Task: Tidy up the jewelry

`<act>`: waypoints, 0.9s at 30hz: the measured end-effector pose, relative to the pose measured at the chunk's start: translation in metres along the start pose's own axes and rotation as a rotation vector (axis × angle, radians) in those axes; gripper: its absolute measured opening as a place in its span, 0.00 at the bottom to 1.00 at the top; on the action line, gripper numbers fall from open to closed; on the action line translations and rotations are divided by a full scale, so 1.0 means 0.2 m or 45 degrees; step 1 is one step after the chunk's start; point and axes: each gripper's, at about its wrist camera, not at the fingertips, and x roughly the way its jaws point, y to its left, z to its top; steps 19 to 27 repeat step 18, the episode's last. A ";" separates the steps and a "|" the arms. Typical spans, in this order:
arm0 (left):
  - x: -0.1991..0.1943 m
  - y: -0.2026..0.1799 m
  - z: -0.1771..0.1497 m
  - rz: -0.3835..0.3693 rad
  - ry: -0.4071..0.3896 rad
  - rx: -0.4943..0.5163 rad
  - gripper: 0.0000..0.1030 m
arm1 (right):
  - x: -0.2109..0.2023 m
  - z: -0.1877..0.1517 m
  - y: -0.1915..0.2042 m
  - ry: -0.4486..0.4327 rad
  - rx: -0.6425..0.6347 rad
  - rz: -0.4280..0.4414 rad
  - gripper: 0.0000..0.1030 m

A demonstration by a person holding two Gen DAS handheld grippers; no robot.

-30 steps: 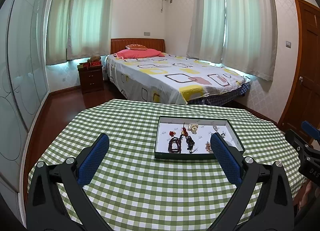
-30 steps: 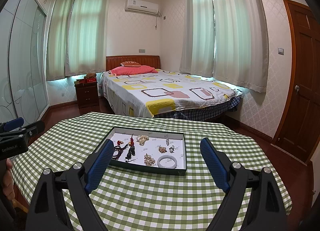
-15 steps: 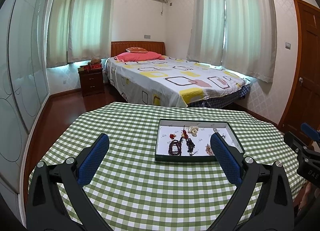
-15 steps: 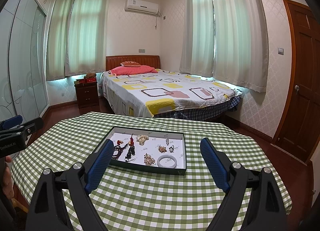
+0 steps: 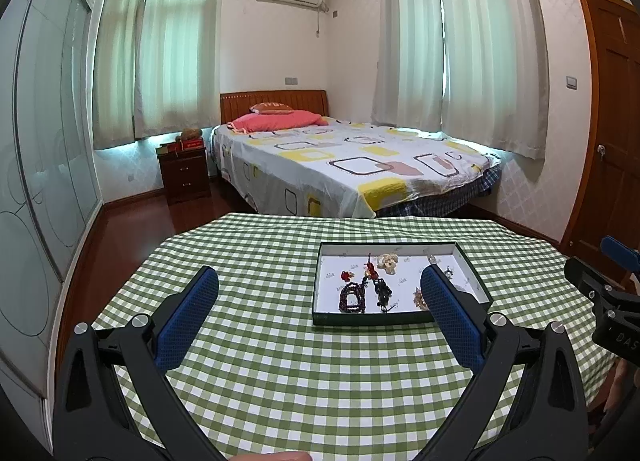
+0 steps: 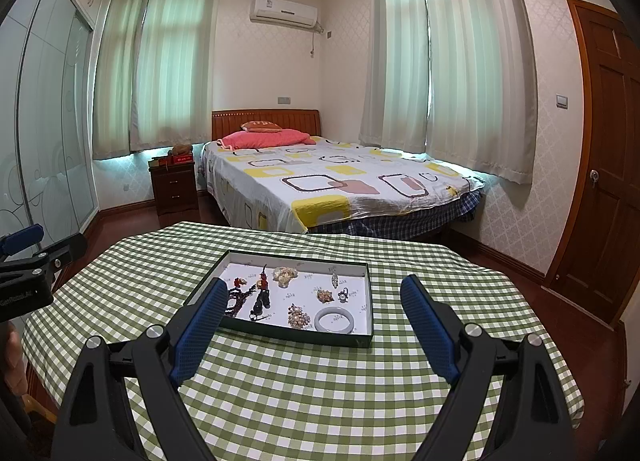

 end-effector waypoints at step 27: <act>0.31 0.12 -0.09 0.005 0.174 -0.093 0.96 | 0.12 -0.07 -0.07 0.050 0.027 0.003 0.83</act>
